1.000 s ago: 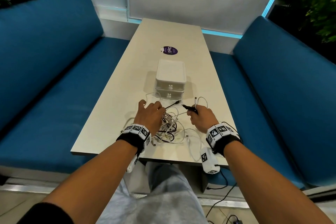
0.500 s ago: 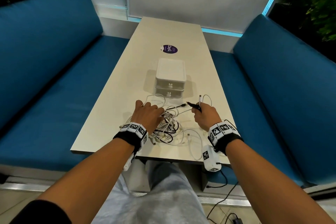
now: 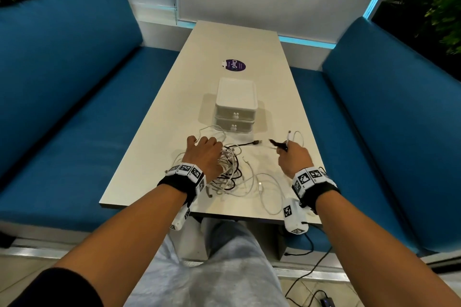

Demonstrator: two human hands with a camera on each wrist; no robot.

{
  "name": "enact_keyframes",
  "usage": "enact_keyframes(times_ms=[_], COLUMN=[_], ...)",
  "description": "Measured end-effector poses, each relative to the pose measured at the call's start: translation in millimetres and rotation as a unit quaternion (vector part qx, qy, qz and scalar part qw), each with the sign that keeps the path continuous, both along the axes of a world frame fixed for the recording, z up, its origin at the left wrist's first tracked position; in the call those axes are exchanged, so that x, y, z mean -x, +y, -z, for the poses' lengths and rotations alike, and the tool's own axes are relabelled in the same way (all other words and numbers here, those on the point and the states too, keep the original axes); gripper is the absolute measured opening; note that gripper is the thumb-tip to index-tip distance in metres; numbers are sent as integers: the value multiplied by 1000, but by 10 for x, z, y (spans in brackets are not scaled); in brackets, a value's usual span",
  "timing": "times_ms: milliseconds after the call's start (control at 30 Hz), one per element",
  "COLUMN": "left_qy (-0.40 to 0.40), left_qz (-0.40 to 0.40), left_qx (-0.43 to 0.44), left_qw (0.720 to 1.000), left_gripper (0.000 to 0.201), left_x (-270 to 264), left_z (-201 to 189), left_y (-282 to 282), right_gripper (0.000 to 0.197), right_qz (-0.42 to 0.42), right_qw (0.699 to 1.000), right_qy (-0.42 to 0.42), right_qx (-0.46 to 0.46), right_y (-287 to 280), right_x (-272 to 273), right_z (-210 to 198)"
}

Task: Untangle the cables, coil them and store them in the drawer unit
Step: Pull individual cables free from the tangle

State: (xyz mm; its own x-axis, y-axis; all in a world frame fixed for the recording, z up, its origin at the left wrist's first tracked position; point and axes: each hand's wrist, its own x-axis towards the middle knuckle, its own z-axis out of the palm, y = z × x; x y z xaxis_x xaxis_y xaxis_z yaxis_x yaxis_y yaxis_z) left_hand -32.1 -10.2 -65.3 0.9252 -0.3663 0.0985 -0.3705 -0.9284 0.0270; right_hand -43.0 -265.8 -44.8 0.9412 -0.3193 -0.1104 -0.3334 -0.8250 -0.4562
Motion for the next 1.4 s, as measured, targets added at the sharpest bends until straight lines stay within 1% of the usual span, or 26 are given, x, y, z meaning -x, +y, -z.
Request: enact_keyframes(times_ms=[67,133,200,267,333,367,467,567,600,667,733,800,867,933,1000,1067,1133,1200,1267,1333,1367,1400], left_qy=[1,2,4,6,22,35,44,-3,-25,-43,-26,3,31,35,34,37,31,33,32,35,47,69], left_qz=[-4,5,14,15,17,20,31,41,50,83,137,198,241,260,254,239,222,197,175,161,157,159], left_qx=[-4,-2,5,19,40,55,103,117,117,120,118,99,45,-15,-32,-39,-60,-81,-99,-88,-66,-41], left_qw=[1000,1000,1000,1000,999,998,993,992,992,988,983,975,969,965,966,969,973,977,979,982,984,984], left_gripper=[37,44,55,57,60,63,65,62,60,55,52,53,57,53,39,38,41,41,37,30,35,48], left_x=[-21,-35,-56,-78,-103,-114,-116,-53,-25,37,112,205,297,351,357,329,287,231,197,173,168,169], left_z=[23,34,18,-23,-75,-105,-184,-253,-277,-317,-326,-306,-256,-181,-121,-85,-80,-82,-76,-65,-62,-67], left_y=[67,96,104,134,184,210,251,192,140,-2,-182,-381,-550,-622,-572,-479,-392,-330,-304,-328,-359,-396], right_gripper=[25,24,18,13,15,18,24,26,27,27,27,26,29,34,36,32,30,28,24,22,21,22], right_qz=[32,44,49,67,78,76,37,-18,-37,-69,-97,-131,-165,-172,-149,-83,-4,46,57,33,19,8], right_qw=[999,996,989,981,979,981,993,997,996,996,995,991,985,977,967,962,963,966,974,982,986,989], right_qy=[4,36,71,89,90,84,22,-52,-63,-42,-12,4,34,80,119,155,172,170,155,125,105,89], right_qx=[21,65,117,156,168,158,108,63,42,26,32,31,47,93,167,207,209,189,158,138,131,119], right_y=[-170,-334,-454,-543,-591,-595,-525,-357,-297,-184,-89,-35,-35,-90,-219,-426,-661,-809,-810,-734,-667,-585], right_x=[6,54,132,214,256,264,250,211,202,194,200,220,251,289,318,348,398,402,350,284,270,267], right_z=[-24,-27,-27,-27,-19,-11,6,2,5,26,58,104,157,178,161,127,104,46,-30,-85,-106,-121])
